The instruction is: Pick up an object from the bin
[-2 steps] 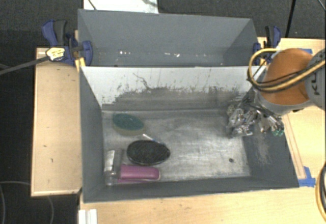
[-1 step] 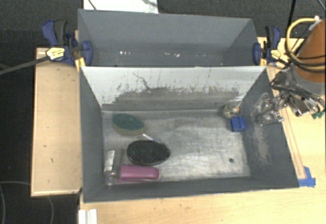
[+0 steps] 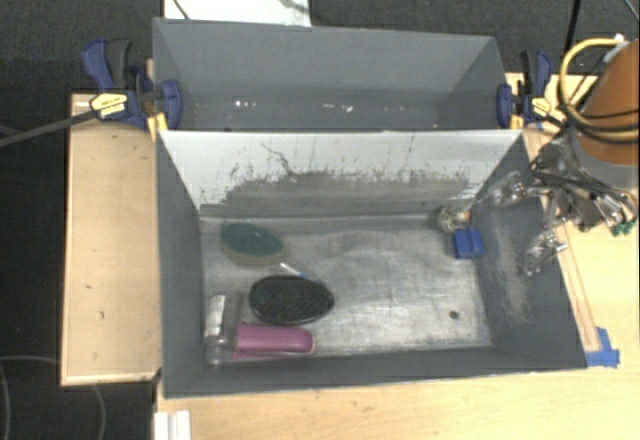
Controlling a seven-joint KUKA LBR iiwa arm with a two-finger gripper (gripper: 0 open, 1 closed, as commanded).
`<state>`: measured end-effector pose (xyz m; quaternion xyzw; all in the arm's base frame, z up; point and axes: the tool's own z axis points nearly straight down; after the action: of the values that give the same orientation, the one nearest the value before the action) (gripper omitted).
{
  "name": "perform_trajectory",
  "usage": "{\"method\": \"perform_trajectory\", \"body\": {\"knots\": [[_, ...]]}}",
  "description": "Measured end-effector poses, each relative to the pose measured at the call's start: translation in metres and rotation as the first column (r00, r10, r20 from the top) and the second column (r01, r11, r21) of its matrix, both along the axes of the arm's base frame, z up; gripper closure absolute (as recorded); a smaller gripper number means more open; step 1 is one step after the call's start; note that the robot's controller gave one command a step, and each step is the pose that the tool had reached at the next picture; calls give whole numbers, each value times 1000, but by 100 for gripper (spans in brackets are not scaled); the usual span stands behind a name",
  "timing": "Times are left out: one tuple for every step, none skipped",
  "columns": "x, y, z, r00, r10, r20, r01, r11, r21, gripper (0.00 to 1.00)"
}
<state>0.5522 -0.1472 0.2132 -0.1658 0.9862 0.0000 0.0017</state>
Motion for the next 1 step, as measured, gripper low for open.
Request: {"method": "perform_trajectory", "body": {"knots": [[39,11,-8,998,-59,4,59,998,1,0]]}}
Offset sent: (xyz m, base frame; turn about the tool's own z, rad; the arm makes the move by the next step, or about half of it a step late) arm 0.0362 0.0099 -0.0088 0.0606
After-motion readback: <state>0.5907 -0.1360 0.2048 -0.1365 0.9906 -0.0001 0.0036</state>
